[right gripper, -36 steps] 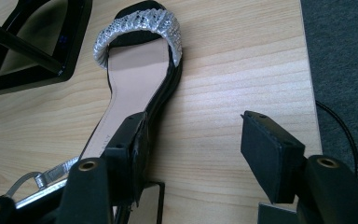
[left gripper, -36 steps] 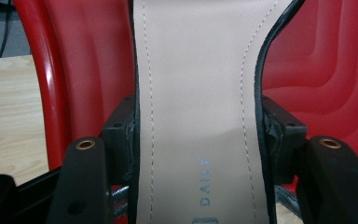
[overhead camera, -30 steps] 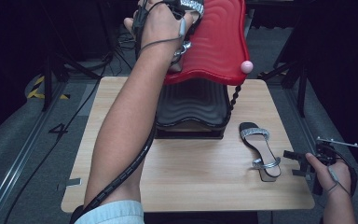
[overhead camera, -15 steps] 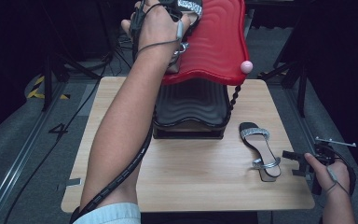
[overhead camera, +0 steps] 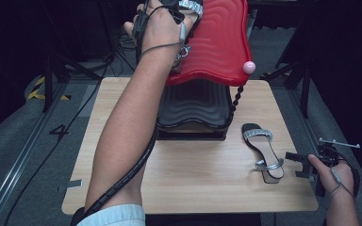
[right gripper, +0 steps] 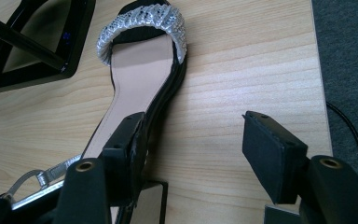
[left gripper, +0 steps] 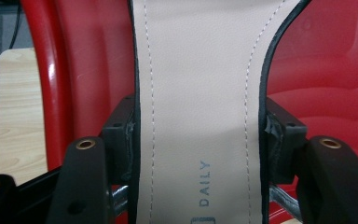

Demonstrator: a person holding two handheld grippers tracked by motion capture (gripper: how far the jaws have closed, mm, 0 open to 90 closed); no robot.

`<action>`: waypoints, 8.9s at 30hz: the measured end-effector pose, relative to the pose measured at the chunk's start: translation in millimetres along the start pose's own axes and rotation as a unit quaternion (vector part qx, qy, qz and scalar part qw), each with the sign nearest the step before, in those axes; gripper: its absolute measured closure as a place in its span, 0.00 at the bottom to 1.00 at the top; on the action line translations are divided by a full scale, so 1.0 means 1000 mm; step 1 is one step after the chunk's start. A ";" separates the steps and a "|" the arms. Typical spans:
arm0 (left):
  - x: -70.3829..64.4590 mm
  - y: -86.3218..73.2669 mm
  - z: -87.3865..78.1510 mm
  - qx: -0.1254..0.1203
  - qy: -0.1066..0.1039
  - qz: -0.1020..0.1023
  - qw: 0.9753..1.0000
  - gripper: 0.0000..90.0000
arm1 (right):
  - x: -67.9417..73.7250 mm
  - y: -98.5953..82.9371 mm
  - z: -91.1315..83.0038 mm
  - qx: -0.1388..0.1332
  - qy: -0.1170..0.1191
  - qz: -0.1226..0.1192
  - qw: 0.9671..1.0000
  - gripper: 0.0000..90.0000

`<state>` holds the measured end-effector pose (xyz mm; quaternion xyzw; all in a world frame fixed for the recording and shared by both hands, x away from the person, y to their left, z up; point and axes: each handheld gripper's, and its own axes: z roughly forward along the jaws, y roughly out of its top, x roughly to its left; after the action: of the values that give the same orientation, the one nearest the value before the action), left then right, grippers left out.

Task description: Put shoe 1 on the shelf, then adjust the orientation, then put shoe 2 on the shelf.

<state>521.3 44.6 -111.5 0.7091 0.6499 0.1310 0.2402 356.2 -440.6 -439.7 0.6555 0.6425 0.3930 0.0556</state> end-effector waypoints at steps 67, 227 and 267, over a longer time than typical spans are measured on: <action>0.153 -0.054 0.017 0.000 0.016 -0.001 1.000 0.39 | 0.001 0.005 0.010 0.010 -0.035 -0.014 0.999 0.41; 0.242 -0.225 0.201 0.132 -0.052 -0.041 0.989 0.39 | 0.218 0.177 -0.096 0.066 -0.142 -0.060 0.986 0.48; 0.255 -0.237 0.193 0.128 -0.052 -0.054 0.989 0.39 | 0.333 0.249 -0.097 0.041 -0.123 -0.117 0.985 0.48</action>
<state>444.4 272.0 -428.6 0.7033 0.6856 -0.0035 0.1876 453.2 -229.4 -81.2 0.6212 0.7182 0.2736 0.1529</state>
